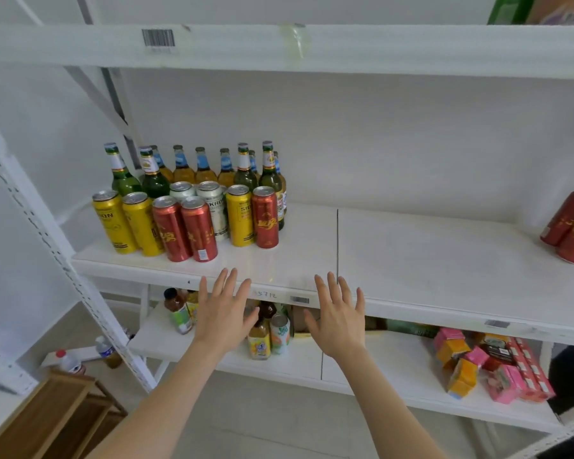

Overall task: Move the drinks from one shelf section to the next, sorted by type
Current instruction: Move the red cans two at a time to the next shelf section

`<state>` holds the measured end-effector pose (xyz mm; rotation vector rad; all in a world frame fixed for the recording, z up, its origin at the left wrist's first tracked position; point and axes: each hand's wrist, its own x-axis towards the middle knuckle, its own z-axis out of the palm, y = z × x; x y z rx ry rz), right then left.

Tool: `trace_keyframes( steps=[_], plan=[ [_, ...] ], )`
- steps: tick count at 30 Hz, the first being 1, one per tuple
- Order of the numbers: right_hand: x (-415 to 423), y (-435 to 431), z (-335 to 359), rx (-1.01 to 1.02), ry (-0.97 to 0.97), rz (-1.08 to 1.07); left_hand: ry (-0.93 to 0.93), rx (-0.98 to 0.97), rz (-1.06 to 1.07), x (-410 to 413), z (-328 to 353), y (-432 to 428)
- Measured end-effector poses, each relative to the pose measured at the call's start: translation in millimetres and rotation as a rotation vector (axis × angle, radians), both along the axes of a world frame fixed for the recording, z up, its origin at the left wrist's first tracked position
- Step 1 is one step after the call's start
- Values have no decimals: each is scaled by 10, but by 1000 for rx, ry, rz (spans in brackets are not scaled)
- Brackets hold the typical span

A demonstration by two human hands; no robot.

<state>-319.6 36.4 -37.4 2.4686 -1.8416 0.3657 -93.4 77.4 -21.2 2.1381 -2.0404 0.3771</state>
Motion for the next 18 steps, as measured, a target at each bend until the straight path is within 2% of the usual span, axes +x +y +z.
trace_keyframes(
  steps=[9, 18],
  plan=[
    [1066, -420, 243, -41, 27, 9, 2, -88, 28, 1111, 238, -384],
    [2210, -640, 397, -138, -87, -53, -50, -143, -20, 2251, 519, -687]
  ],
)
